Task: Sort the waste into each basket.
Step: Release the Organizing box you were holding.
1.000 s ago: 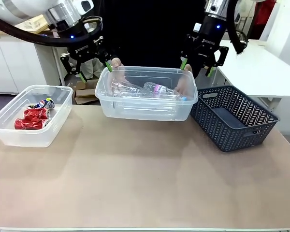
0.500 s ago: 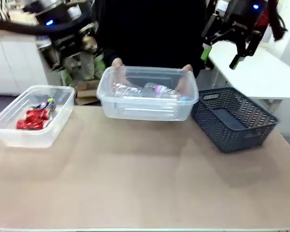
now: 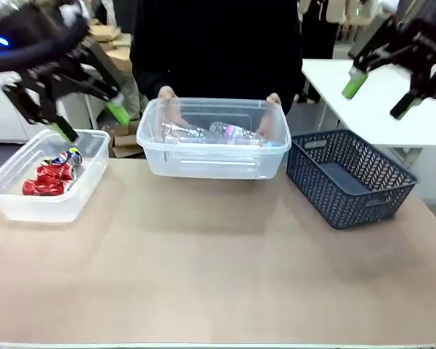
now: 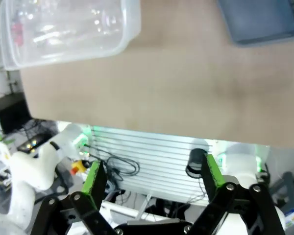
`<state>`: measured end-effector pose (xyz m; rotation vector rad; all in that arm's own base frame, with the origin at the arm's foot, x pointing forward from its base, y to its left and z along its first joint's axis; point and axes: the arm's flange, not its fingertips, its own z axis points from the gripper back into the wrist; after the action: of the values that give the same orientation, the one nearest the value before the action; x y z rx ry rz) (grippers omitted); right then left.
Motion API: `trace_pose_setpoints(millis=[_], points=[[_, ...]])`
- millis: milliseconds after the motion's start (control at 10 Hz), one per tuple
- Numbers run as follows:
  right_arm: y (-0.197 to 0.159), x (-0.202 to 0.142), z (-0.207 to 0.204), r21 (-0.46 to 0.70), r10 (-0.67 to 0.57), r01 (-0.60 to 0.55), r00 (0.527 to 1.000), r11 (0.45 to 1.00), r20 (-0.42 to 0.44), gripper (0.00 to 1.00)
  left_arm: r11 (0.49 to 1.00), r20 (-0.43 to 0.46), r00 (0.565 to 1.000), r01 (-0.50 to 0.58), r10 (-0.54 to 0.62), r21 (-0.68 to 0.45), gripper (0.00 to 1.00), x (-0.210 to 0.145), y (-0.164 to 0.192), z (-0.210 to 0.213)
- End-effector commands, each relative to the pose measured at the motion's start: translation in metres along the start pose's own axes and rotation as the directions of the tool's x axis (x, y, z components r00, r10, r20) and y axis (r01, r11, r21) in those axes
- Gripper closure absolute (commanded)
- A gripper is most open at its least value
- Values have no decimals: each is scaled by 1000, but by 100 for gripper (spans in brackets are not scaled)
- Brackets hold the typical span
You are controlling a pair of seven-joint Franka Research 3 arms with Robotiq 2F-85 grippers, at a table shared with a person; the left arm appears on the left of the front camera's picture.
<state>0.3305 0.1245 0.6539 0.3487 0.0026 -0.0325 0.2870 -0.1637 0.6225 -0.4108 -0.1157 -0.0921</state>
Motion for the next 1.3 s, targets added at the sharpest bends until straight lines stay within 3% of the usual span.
trace_pose_setpoints(millis=[0, 100, 200, 300, 400, 500, 1200], points=[[-53, -20, 9, 411, 59, -63, 998, 909, 23, 0, 946, -18, 996, 79, -89, -315, 0, -23, 32, 9], [-101, -21, -2, 603, -20, 23, 1000, 798, -11, 0, 798, 31, 984, 160, -175, -582, 0, -38, 79, 12], [-140, -19, -11, 716, -66, 68, 997, 695, -31, 0, 694, 90, 987, 157, -132, -702, 0, -49, 124, 7], [-153, -7, -21, 685, -221, 189, 974, 704, -42, 0, 623, 121, 990, 141, -75, -769, 0, -52, 154, -2], [-122, 23, -45, 236, -506, 502, 861, 832, -48, 0, 655, 24, 998, -17, 54, -755, 0, -47, 167, -17], [-141, -16, -3, 579, -120, 109, 993, 808, -19, 0, 824, 116, 990, 134, -83, -550, 0, -42, 116, 11], [-141, -16, -3, 579, -120, 109, 993, 808, -19, 0, 824, 116, 990, 134, -83, -550, 0, -42, 116, 11]])
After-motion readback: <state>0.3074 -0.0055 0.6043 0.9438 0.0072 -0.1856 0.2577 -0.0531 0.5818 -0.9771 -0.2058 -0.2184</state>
